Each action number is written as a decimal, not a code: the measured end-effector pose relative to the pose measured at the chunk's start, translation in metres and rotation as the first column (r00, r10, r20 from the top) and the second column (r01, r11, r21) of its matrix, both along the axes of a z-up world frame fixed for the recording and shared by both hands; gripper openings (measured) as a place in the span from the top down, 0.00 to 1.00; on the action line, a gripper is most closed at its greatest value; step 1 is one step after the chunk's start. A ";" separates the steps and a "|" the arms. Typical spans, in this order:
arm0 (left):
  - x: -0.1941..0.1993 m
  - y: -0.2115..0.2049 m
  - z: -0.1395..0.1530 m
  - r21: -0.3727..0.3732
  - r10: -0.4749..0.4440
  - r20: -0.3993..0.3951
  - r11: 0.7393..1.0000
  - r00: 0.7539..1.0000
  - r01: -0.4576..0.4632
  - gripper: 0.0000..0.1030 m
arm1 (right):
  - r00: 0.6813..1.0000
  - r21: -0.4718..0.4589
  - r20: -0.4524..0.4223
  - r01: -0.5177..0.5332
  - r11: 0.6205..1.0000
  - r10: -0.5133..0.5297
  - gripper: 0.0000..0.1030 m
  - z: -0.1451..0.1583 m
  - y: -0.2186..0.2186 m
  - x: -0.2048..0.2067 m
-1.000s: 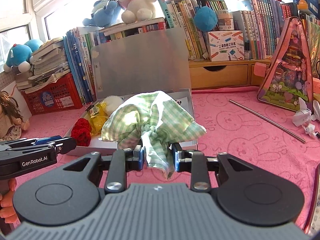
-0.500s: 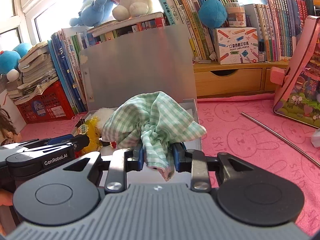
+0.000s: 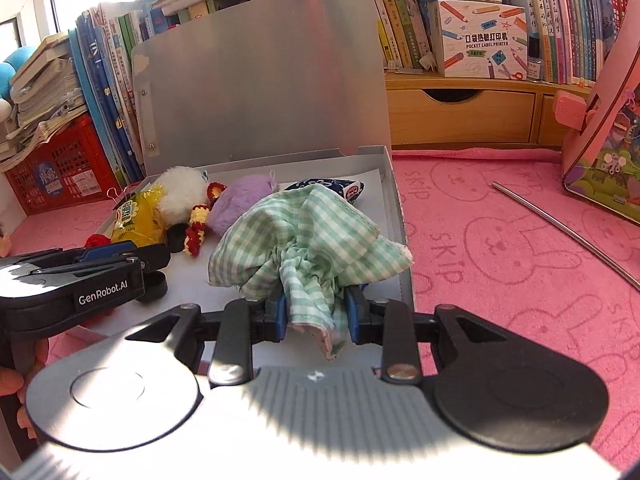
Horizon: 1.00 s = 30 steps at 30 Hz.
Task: Organize objects
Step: 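Open both tools to release the lid and cloth in the box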
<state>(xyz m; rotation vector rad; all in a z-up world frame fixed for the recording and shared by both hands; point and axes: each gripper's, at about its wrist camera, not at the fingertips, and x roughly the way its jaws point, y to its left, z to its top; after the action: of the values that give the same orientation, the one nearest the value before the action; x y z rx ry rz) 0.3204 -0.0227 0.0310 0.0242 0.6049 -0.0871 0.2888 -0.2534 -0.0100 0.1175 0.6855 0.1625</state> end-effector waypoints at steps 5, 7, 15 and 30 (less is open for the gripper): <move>0.001 -0.002 -0.004 0.005 -0.005 -0.005 1.000 1.000 0.005 0.63 | 1.000 -0.004 -0.014 -0.006 1.000 0.006 0.67 -0.003 0.002 0.002; 0.001 -0.003 -0.005 0.012 -0.010 -0.005 1.000 1.000 0.010 0.63 | 1.000 -0.004 -0.022 -0.009 1.000 0.008 0.66 -0.005 0.002 0.003; 0.000 -0.001 -0.005 -0.006 -0.012 -0.016 1.000 1.000 0.012 0.60 | 1.000 -0.009 -0.013 -0.014 1.000 0.013 0.44 -0.005 0.003 0.000; -0.022 0.002 0.014 -0.022 -0.023 0.026 0.999 0.999 0.024 0.09 | 0.998 -0.073 0.056 0.005 0.997 0.000 0.22 0.010 0.005 -0.021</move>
<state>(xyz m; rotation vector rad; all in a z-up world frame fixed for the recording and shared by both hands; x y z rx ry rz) 0.2986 -0.0208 0.0452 0.0106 0.5776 -0.1161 0.2679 -0.2485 0.0005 0.0435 0.6345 0.1376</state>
